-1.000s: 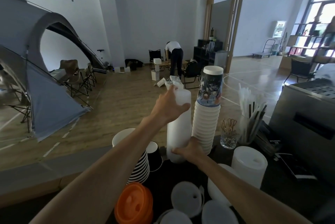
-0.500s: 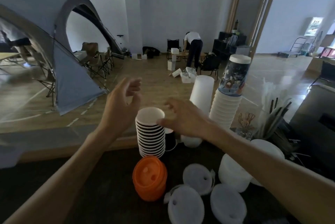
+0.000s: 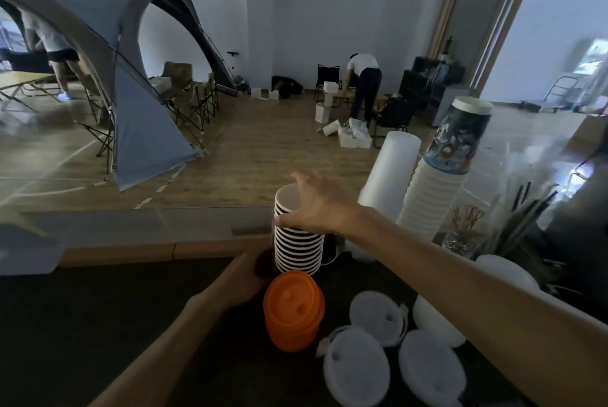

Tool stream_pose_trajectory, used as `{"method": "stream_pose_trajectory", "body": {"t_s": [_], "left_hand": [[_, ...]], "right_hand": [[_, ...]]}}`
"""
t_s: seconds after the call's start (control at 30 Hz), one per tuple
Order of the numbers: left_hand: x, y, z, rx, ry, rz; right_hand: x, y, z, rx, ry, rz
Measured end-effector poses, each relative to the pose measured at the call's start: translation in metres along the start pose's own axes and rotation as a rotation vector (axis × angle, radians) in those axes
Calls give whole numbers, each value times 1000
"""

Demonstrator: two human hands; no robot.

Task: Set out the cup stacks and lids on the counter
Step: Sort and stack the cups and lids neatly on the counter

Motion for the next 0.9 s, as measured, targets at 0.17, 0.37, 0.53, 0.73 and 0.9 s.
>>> {"method": "stream_pose_trajectory", "body": {"t_s": [0.17, 0.37, 0.53, 0.73, 0.9], "left_hand": [[-11, -17, 3, -7, -25, 74], [-7, -9, -12, 17, -104, 60], [-9, 7, -16, 42, -89, 79], [-4, 21, -29, 201, -110, 47], [9, 38, -43, 392, -127, -55]], "right_hand": [[5, 5, -10, -134, -1, -76], [11, 13, -23, -238, -7, -161], [10, 31, -18, -287, 6, -210], [10, 63, -13, -361, 34, -301], [7, 96, -14, -419, 47, -389]]}}
Point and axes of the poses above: each hand's wrist, its own x-axis away from the middle knuckle, its own y-axis out of the back of the hand, z = x × y, the point moved 9 cm from there along -x, towards the middle knuckle, and after that the axes turned 7 degrees about y, right-handed, at the moved point
